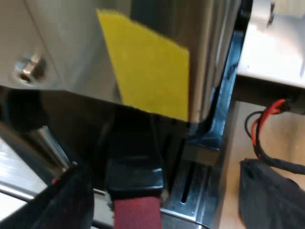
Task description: Put the handle in the coffee machine
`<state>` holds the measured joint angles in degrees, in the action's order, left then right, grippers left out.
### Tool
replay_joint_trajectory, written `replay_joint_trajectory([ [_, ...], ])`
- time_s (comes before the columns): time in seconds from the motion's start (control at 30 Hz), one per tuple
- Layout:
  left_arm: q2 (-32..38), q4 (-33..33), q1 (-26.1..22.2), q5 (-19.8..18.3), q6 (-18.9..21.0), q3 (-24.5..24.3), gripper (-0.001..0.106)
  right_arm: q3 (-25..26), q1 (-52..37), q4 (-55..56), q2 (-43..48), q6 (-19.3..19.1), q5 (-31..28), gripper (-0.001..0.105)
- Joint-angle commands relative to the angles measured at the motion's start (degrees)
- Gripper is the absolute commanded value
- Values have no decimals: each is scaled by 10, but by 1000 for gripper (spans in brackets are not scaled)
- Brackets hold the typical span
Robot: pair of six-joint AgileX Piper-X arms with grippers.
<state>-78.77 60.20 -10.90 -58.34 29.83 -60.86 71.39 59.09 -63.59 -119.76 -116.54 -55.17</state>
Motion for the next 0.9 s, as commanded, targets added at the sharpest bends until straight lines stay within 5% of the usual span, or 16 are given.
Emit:
replay_joint_trajectory([
  [0.03, 6, 0, -6, -12, -2, -3, 66, 20, -2, -48, 28, -8, 21, 32],
  [0.23, 27, 0, -64, -49, -3, -3, 66, 20, -2, -48, 39, -31, 19, 32],
  [0.53, 46, 18, -70, -51, -3, -13, 65, 20, -1, -48, 38, -31, 19, 32],
  [0.6, 46, 69, -70, -45, -2, -53, 33, 20, -1, -48, 39, -31, 19, 32],
  [0.73, 46, 78, -70, -32, -1, -82, 0, 20, 1, -48, 39, -31, 19, 32],
  [0.9, 46, 77, -68, 9, 0, -106, 0, 20, 4, -48, 39, -31, 19, 32],
])
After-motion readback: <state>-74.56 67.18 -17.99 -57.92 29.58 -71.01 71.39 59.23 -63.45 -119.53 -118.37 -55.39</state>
